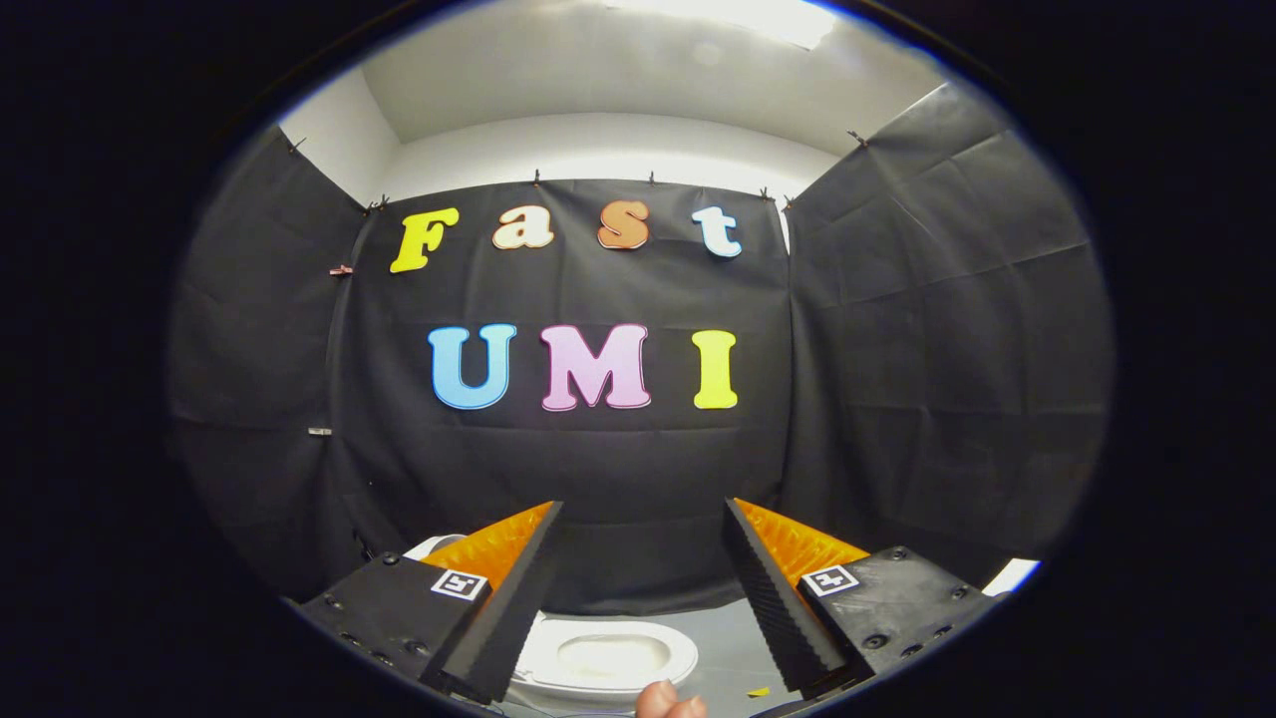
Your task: Open the toilet lid.
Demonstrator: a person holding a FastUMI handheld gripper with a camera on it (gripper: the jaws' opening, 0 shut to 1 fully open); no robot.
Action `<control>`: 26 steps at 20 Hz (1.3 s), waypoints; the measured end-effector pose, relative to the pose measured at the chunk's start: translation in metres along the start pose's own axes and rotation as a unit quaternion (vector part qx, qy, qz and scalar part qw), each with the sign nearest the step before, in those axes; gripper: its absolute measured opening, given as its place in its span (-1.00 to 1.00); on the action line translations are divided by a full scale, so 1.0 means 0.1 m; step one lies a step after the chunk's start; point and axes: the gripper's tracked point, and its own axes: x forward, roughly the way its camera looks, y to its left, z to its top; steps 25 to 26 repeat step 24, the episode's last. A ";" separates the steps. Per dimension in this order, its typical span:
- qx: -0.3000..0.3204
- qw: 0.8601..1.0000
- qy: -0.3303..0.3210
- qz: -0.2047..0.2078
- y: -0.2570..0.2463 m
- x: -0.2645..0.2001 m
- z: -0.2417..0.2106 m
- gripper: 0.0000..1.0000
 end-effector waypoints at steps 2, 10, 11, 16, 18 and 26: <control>-0.003 1.000 0.001 0.001 0.02 0.00 0.00 0.97; -0.001 1.000 0.003 -0.005 0.01 -0.01 0.01 0.97; 0.000 1.000 0.002 -0.005 0.01 -0.02 0.02 0.97; 0.000 1.000 0.009 -0.004 0.01 -0.01 -0.03 0.97; 0.003 1.000 0.013 -0.004 0.01 0.00 -0.06 0.97; -0.003 1.000 0.007 -0.003 0.05 -0.01 -0.01 0.97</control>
